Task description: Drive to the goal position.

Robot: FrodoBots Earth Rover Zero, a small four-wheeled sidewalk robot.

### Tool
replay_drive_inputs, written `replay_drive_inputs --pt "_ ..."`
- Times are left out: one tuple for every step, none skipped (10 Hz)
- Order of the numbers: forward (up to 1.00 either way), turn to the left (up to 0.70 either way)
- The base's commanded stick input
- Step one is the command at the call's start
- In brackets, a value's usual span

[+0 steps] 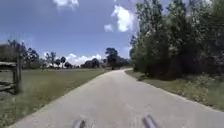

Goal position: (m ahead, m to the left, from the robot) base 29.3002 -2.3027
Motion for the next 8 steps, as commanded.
replay_drive_inputs --pt "0.5 0.0" --pt "0.5 0.0" --pt "0.5 0.0" --pt "0.5 0.0" --pt "0.5 0.0" --pt "0.5 0.0" --pt "0.5 0.0" --pt "0.5 0.0"
